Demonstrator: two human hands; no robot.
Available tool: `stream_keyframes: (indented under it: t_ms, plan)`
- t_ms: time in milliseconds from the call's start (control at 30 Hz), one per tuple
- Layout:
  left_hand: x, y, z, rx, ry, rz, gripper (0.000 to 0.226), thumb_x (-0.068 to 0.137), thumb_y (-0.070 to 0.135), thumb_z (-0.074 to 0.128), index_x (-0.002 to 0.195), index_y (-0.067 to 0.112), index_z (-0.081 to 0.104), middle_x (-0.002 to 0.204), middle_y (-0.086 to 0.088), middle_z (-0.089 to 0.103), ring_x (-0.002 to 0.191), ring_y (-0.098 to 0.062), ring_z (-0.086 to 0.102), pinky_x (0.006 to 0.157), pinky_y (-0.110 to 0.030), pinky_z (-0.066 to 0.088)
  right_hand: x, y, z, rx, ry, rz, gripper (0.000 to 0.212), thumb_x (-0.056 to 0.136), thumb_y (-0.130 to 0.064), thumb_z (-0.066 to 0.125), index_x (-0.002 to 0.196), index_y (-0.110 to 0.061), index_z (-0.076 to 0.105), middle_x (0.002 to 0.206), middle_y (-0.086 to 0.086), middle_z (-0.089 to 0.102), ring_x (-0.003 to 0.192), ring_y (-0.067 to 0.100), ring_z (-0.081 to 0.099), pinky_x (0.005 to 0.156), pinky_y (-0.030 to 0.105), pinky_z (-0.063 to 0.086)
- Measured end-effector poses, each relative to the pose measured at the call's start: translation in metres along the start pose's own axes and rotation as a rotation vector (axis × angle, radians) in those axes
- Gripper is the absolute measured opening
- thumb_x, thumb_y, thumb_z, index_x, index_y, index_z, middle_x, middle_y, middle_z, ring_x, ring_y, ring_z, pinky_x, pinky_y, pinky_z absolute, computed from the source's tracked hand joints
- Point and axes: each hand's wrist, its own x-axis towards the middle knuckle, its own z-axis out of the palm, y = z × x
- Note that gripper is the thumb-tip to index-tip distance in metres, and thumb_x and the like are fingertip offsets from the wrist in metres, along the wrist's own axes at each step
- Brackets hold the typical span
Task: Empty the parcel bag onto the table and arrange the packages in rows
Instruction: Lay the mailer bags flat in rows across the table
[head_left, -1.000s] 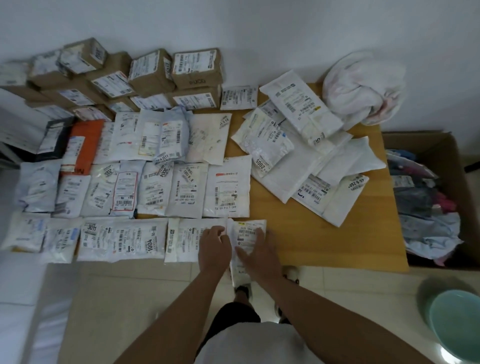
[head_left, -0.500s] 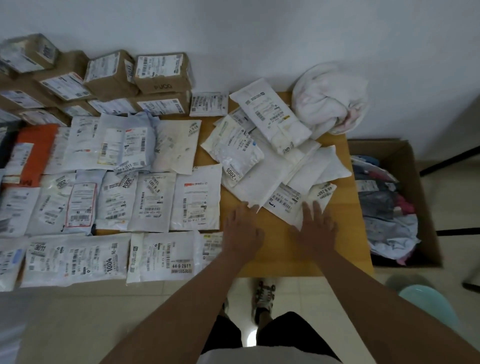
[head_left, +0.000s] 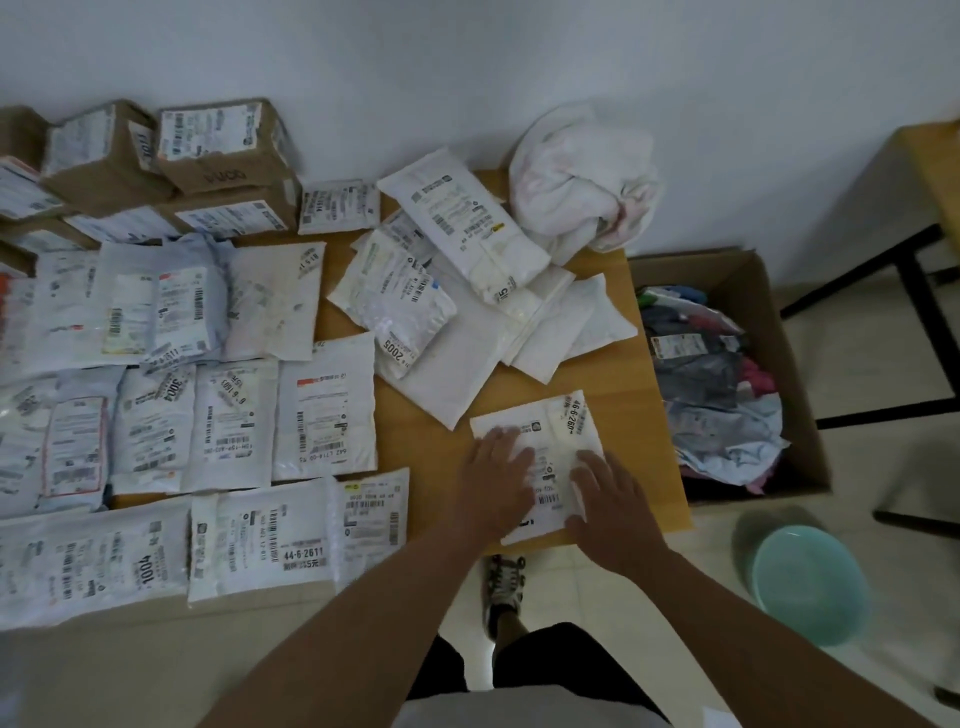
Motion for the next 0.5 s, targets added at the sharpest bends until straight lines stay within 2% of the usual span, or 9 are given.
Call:
stream_keyframes:
  t_ms: [100, 167, 267, 333, 367, 400, 433, 500]
  plan:
    - [-0.016, 0.004, 0.007, 0.058, -0.114, -0.073, 0.060, 0.077, 0.046, 0.062, 0.131, 0.021, 0.055, 0.140, -0.012, 0.050, 0.126, -0.031, 0.050, 0.098, -0.045, 0.045, 0.000, 0.004, -0.002, -0.034, 0.068, 0.036, 0.046, 0.079, -0.052, 0.048, 0.106, -0.017, 0.061, 0.139, 0.006, 0.055, 0.131, 0.043, 0.044, 0.100, 0.052, 0.032]
    - [-0.024, 0.008, 0.001, 0.085, -0.154, -0.074, 0.054, 0.084, 0.046, 0.051, 0.131, 0.020, 0.052, 0.133, -0.012, 0.051, 0.116, -0.031, 0.051, 0.096, -0.044, 0.042, 0.003, -0.003, -0.002, -0.055, 0.085, 0.088, 0.044, 0.080, -0.049, 0.049, 0.107, -0.015, 0.059, 0.141, 0.008, 0.054, 0.130, 0.044, 0.043, 0.099, 0.055, 0.031]
    - [-0.036, 0.019, -0.004, 0.043, -0.164, -0.010, 0.047, 0.081, 0.045, 0.036, 0.104, 0.020, 0.068, 0.105, -0.006, 0.060, 0.098, -0.029, 0.055, 0.084, -0.039, 0.043, 0.012, -0.025, -0.007, -0.037, 0.027, 0.207, 0.049, 0.067, -0.035, 0.073, 0.112, -0.019, 0.060, 0.136, 0.016, 0.053, 0.123, 0.046, 0.049, 0.092, 0.058, 0.042]
    - [-0.044, 0.020, -0.002, -0.048, -0.139, 0.029, 0.038, 0.076, 0.044, 0.042, 0.087, 0.027, 0.074, 0.095, -0.001, 0.061, 0.092, -0.028, 0.058, 0.079, -0.038, 0.051, 0.017, -0.037, -0.005, -0.003, -0.046, 0.188, 0.063, 0.056, -0.029, 0.086, 0.114, -0.023, 0.065, 0.130, 0.016, 0.058, 0.112, 0.045, 0.058, 0.083, 0.055, 0.051]
    - [-0.047, 0.017, 0.001, -0.109, -0.106, 0.028, 0.033, 0.074, 0.041, 0.046, 0.089, 0.029, 0.073, 0.099, -0.001, 0.061, 0.095, -0.028, 0.058, 0.082, -0.040, 0.052, 0.019, -0.042, -0.003, 0.005, -0.056, 0.105, 0.069, 0.053, -0.027, 0.089, 0.117, -0.024, 0.064, 0.129, 0.016, 0.059, 0.110, 0.043, 0.060, 0.080, 0.053, 0.054]
    - [-0.049, 0.013, 0.002, -0.158, -0.068, 0.005, 0.033, 0.073, 0.037, 0.050, 0.098, 0.029, 0.070, 0.108, -0.004, 0.061, 0.102, -0.030, 0.057, 0.088, -0.043, 0.050, 0.022, -0.045, 0.000, 0.014, -0.062, -0.017, 0.072, 0.054, -0.025, 0.090, 0.120, -0.024, 0.061, 0.132, 0.014, 0.059, 0.112, 0.042, 0.060, 0.080, 0.053, 0.056]
    - [-0.050, 0.009, 0.000, -0.175, -0.048, -0.035, 0.041, 0.072, 0.031, 0.052, 0.111, 0.027, 0.063, 0.121, -0.007, 0.058, 0.113, -0.031, 0.053, 0.095, -0.044, 0.045, 0.025, -0.047, 0.005, 0.027, -0.077, -0.151, 0.074, 0.057, -0.021, 0.088, 0.125, -0.023, 0.059, 0.138, 0.011, 0.056, 0.120, 0.041, 0.057, 0.085, 0.054, 0.055]
    - [-0.055, -0.002, -0.008, -0.111, -0.075, -0.128, 0.056, 0.074, 0.025, 0.055, 0.129, 0.022, 0.050, 0.144, -0.011, 0.043, 0.134, -0.031, 0.039, 0.108, -0.043, 0.034, 0.028, -0.050, 0.009, 0.015, -0.091, -0.308, 0.076, 0.064, -0.011, 0.082, 0.134, -0.021, 0.055, 0.151, 0.004, 0.043, 0.138, 0.035, 0.040, 0.107, 0.056, 0.039]
